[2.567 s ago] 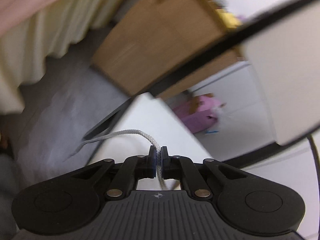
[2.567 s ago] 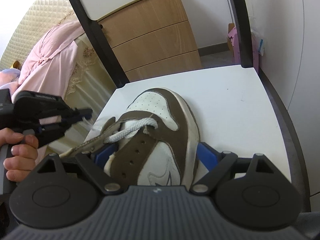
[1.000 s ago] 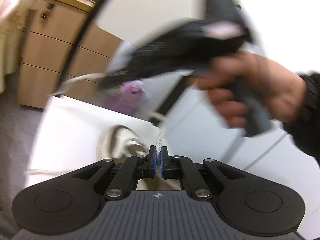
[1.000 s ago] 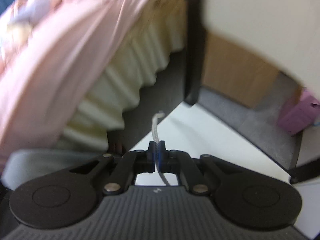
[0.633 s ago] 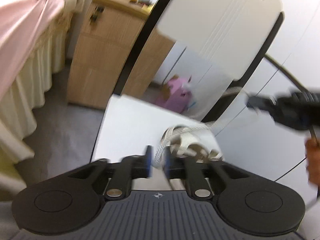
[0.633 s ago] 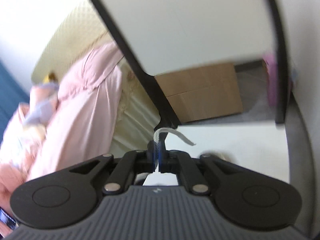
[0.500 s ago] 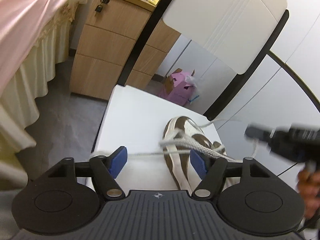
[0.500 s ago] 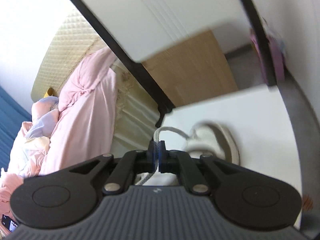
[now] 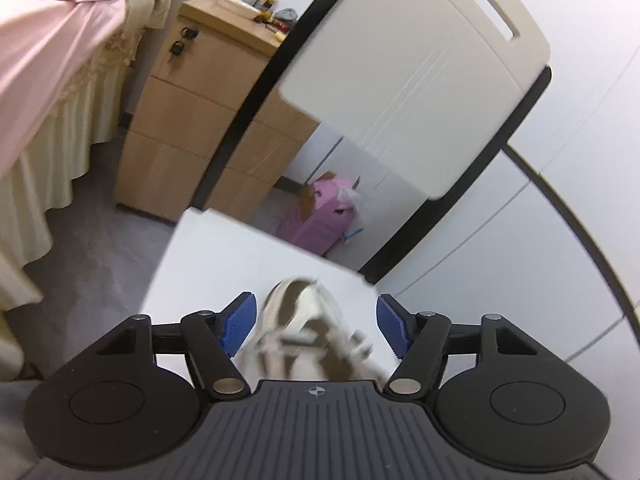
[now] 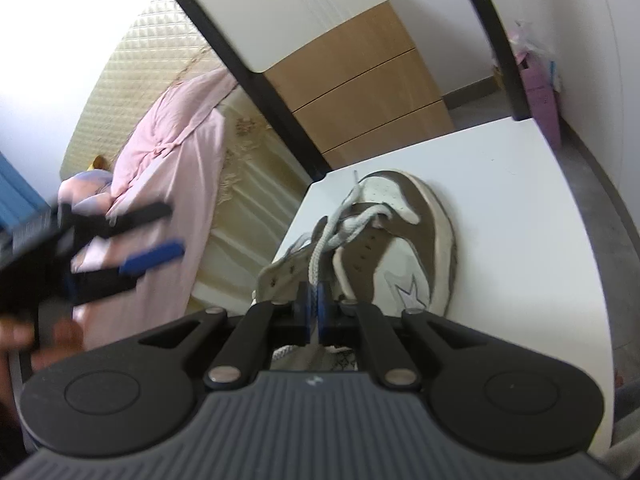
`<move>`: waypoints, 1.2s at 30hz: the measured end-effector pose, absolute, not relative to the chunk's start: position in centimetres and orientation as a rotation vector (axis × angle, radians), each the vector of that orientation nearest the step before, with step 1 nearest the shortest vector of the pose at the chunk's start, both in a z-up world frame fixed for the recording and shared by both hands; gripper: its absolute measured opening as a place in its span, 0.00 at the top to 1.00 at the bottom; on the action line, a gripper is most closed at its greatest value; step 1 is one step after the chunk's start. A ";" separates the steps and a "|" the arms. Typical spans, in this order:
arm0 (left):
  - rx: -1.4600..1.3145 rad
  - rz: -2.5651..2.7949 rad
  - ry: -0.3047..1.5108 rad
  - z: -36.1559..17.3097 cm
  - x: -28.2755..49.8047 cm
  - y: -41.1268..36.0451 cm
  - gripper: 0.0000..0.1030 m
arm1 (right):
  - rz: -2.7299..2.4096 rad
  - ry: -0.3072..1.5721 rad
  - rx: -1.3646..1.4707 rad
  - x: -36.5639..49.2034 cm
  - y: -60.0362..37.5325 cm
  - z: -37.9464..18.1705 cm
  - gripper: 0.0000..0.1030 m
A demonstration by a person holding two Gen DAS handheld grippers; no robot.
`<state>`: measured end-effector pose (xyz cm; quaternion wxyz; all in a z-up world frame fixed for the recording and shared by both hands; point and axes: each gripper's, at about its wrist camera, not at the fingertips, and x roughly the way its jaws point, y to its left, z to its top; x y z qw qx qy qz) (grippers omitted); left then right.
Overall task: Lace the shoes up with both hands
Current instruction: 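Grasp the lace near the sneaker with the left gripper while the right gripper holds the end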
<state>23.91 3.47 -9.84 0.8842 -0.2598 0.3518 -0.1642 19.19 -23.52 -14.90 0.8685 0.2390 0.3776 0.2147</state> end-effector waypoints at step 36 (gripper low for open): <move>-0.236 -0.355 0.700 -10.9 27.4 -2.7 0.98 | 0.621 0.648 0.662 18.6 -25.7 -13.4 0.58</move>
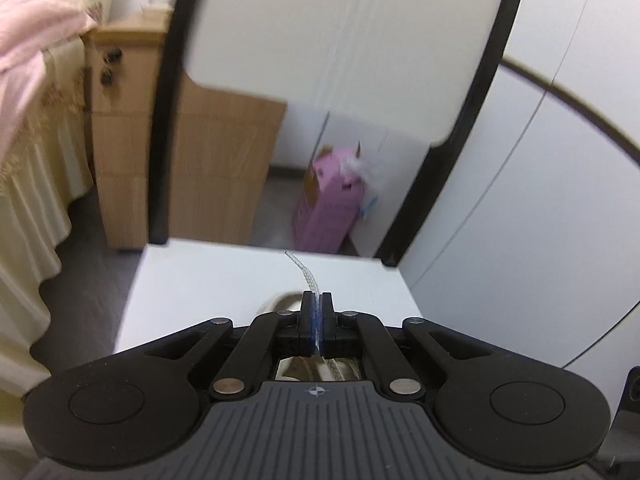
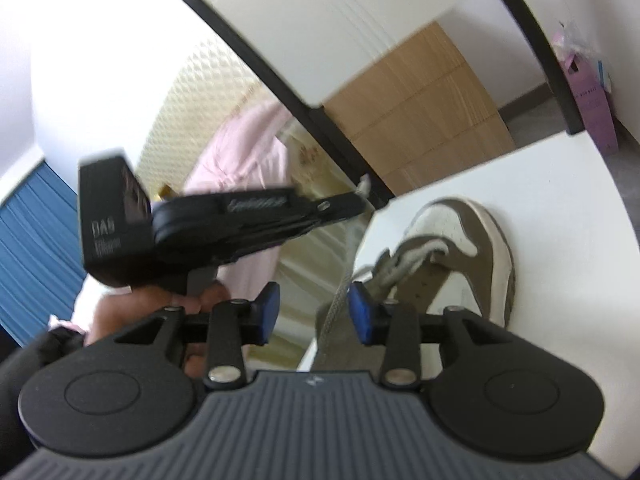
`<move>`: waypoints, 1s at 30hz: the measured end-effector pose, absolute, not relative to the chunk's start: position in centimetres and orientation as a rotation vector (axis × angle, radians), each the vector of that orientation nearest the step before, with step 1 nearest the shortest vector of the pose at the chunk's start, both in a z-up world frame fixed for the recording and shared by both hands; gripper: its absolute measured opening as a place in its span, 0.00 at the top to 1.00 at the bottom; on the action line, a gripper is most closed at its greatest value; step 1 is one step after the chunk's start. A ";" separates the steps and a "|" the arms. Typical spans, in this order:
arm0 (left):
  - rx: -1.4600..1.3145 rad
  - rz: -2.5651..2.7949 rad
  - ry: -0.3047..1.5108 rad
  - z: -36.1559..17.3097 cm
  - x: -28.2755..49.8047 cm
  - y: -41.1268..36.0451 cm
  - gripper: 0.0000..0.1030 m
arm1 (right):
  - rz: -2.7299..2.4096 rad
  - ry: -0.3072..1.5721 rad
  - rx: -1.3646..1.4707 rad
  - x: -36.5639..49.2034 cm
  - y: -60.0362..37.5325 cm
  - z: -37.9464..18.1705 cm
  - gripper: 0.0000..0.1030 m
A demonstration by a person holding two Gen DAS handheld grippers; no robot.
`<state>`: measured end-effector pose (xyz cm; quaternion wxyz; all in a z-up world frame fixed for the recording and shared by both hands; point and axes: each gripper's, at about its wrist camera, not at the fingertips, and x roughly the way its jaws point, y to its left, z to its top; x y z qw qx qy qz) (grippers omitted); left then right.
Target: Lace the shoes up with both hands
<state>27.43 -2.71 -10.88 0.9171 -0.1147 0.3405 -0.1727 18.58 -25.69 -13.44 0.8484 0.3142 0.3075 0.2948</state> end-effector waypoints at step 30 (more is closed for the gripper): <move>-0.217 -0.738 0.584 -12.2 19.3 -1.4 0.98 | 0.734 0.696 1.249 22.9 -28.9 -17.9 0.97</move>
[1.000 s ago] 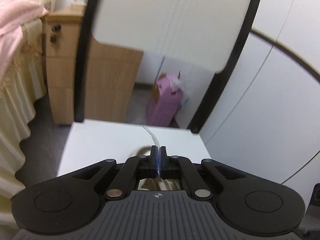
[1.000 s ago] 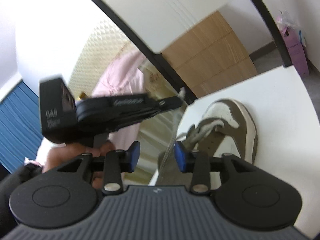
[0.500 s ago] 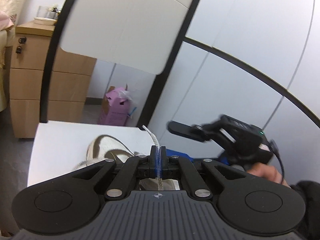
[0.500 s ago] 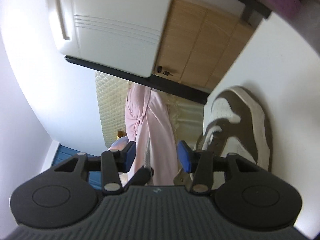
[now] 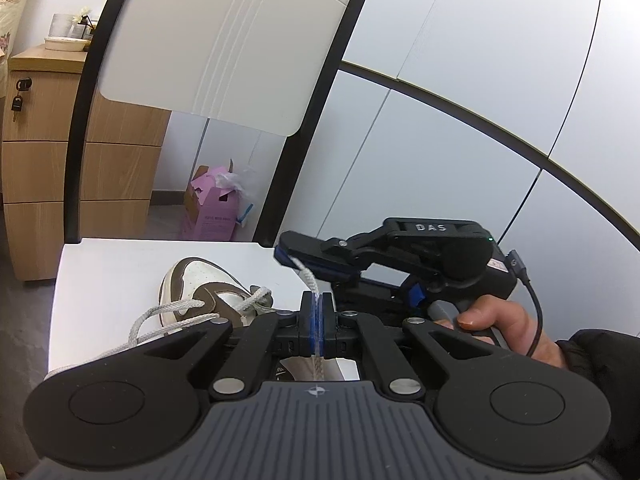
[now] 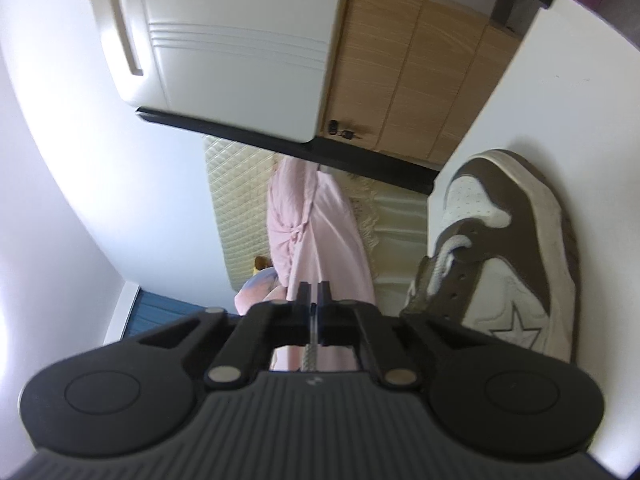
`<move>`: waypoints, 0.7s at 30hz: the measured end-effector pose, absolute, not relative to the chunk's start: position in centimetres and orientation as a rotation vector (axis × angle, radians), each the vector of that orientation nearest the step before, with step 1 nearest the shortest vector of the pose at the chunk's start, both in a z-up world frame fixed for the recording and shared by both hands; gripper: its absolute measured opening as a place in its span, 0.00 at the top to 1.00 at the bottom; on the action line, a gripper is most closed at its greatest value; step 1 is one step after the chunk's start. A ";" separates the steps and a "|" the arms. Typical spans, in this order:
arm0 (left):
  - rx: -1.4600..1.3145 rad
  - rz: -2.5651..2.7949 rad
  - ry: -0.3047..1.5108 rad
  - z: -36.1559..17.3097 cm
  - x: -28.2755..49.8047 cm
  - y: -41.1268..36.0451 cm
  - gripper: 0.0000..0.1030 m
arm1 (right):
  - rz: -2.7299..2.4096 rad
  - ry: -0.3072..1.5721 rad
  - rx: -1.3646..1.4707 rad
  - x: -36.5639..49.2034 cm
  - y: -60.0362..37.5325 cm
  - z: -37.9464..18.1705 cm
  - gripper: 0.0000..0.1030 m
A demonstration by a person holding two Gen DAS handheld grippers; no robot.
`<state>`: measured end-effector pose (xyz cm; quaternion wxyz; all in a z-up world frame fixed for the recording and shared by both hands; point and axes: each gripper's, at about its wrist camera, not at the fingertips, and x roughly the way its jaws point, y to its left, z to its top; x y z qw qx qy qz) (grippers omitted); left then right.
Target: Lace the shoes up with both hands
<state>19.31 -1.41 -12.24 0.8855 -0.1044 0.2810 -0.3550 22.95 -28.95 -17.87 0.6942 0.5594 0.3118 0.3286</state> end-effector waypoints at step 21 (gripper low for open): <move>-0.145 -0.648 0.523 -12.6 19.0 -2.8 0.98 | 0.746 0.686 1.170 22.5 -28.4 -17.1 0.97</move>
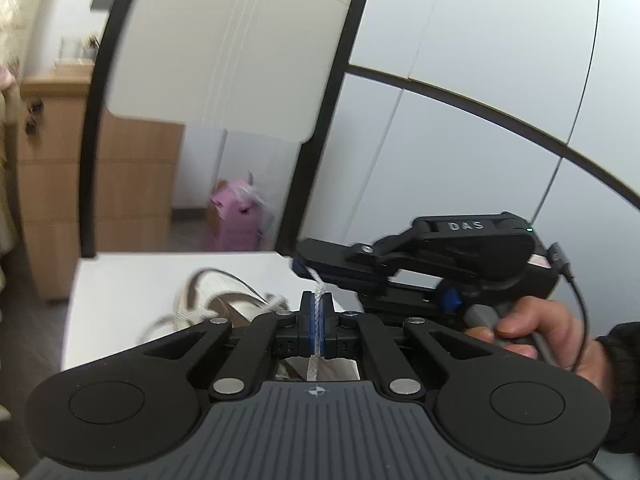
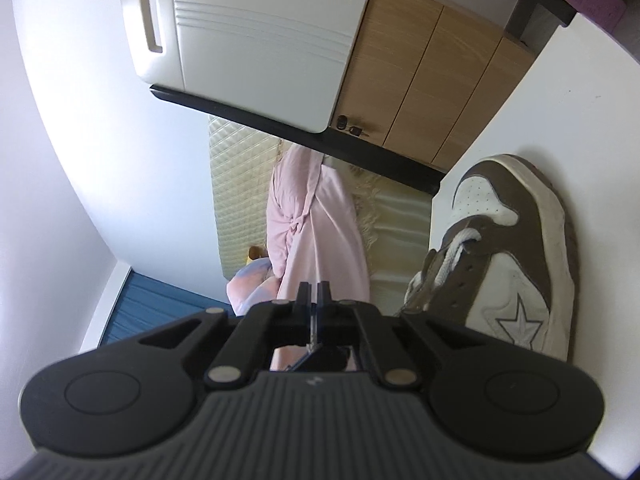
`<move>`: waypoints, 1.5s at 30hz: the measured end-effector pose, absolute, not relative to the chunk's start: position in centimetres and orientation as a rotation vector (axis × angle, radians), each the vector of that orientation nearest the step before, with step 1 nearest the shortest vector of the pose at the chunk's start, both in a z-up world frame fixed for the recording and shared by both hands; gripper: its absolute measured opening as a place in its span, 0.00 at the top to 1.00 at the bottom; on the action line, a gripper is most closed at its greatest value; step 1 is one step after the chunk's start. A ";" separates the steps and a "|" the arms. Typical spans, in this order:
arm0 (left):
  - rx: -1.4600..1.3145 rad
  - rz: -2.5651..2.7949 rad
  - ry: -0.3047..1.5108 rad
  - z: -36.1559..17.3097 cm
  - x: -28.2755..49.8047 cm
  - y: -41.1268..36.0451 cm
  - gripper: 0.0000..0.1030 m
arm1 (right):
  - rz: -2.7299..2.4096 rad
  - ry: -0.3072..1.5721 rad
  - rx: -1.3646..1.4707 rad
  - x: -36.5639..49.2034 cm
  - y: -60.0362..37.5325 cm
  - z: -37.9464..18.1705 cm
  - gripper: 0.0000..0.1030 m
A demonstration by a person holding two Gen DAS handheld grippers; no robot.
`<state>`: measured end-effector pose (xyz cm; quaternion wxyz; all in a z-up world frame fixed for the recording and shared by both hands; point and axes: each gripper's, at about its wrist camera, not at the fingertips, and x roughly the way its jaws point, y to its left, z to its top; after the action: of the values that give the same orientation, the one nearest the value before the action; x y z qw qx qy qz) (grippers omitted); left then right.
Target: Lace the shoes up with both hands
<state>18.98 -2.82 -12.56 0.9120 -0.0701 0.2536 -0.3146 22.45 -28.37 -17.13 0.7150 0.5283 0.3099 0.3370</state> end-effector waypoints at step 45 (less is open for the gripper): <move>1.427 -0.775 0.151 -20.5 18.2 -9.8 0.98 | 0.398 0.806 1.042 22.2 -30.5 -18.6 0.80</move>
<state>18.21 -9.84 -20.47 0.6854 0.6372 0.0674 -0.3459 22.22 -30.48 -18.60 0.7724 0.4810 0.3719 0.1837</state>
